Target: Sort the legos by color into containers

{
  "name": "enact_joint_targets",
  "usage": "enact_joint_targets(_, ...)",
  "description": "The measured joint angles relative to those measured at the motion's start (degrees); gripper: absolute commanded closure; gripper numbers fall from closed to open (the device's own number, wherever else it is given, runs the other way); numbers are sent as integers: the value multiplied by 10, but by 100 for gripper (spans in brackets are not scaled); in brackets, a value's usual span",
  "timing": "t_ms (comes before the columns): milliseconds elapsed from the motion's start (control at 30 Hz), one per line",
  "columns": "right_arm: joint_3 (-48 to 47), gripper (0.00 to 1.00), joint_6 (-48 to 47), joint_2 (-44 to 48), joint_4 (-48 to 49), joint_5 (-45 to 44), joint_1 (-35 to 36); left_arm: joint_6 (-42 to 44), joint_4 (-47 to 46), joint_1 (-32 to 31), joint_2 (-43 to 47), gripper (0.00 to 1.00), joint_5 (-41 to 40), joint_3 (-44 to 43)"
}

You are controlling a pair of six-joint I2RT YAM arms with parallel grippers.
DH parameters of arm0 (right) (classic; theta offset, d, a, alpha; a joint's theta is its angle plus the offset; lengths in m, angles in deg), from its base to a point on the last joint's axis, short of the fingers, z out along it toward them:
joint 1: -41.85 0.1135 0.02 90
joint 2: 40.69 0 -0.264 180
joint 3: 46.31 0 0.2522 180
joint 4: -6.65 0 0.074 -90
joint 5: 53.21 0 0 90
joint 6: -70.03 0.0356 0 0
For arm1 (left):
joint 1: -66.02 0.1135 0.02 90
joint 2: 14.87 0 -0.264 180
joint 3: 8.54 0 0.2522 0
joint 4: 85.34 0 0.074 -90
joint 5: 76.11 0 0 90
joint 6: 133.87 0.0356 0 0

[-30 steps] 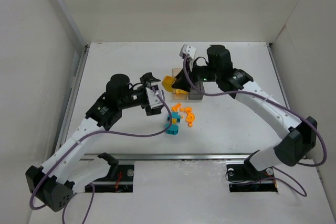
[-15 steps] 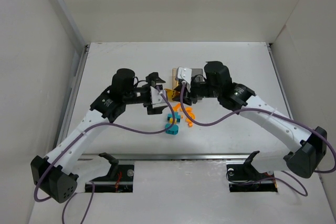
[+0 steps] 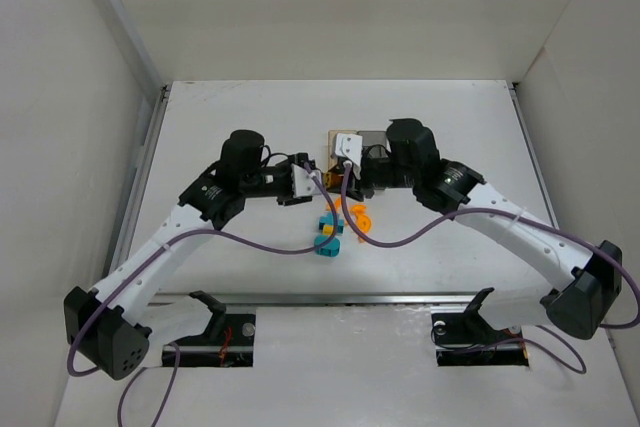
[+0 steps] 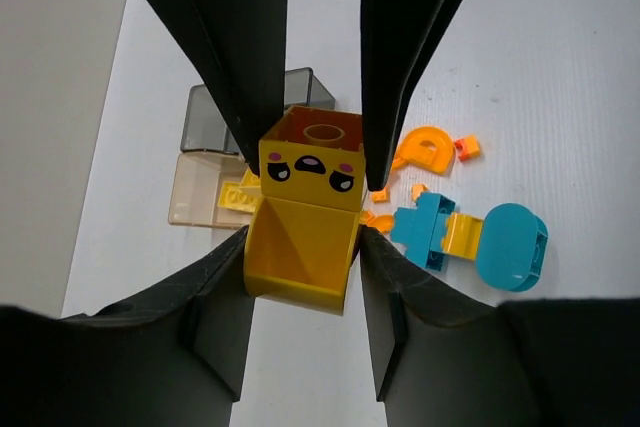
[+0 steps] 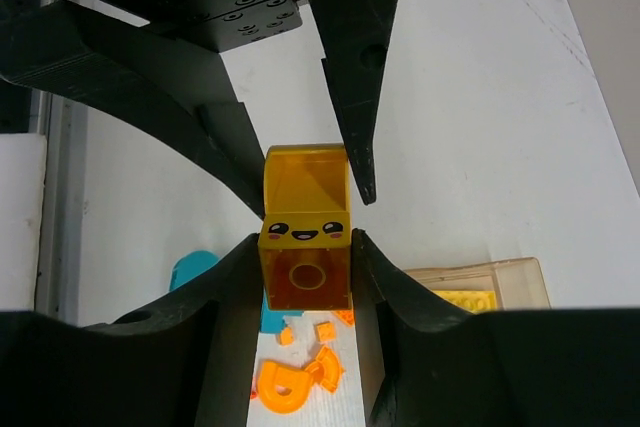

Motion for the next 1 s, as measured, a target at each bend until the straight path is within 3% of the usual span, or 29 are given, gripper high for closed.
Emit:
enact_joint_targets(233,26,100,37,3,42,-34,-15,-73,-25,-3,-1,100,-73,11)
enact_joint_targets(400,37,100,150,-31,110,-29,-133,-129,-41,26,-12,100,-178,35)
enact_joint_targets(500,19,100,206,-96,148,-33,-181,-159,-50,47,-25,100,-227,62)
enact_joint_targets(667,-49,98,268,-253,170,-55,-184,-189,-61,50,-28,100,-249,87)
enact_joint_targets(833,-88,78,292,-344,166,-85,-189,-200,-101,50,-39,100,-260,87)
enact_joint_targets(867,-97,61,294,-354,165,-87,-190,-200,-108,50,-45,100,-262,87)
enact_joint_targets(900,-107,52,296,-363,165,-89,-191,-200,-114,50,-52,100,-263,87)
enact_joint_targets(1000,-126,35,300,-372,164,-96,-192,-200,-127,50,-81,100,-266,85)
